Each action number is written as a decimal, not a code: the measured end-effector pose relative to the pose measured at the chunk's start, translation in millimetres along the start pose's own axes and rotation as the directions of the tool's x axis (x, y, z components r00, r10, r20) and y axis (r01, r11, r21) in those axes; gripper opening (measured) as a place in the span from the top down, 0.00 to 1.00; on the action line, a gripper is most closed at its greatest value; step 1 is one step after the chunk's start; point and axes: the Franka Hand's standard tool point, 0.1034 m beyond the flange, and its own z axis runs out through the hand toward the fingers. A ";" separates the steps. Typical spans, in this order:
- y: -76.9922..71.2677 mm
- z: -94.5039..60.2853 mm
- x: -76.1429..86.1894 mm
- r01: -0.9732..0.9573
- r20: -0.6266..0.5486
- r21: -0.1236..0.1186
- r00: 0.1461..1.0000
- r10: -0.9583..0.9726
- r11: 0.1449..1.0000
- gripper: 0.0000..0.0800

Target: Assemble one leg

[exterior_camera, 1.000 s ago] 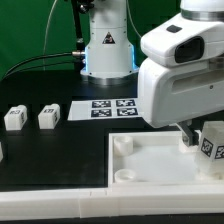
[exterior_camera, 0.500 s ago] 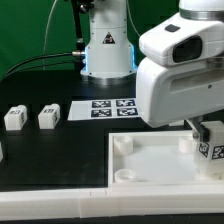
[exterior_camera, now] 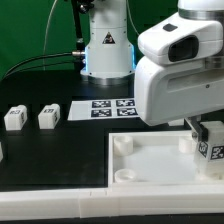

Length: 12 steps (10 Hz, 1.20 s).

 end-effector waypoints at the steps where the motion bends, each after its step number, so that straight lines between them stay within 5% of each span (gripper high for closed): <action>1: 1.5 -0.3 0.6 -0.078 0.000 0.014 0.997 0.078 0.997 0.62; 5: 3.9 -0.6 2.9 -0.541 0.008 0.036 0.841 0.541 0.840 0.62; 12: 3.3 0.0 4.5 -0.977 0.087 0.042 0.210 0.974 0.207 0.62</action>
Offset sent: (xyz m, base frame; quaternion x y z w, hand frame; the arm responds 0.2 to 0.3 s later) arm -0.0016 -0.0073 -0.0003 0.0027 0.0059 0.2251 0.9743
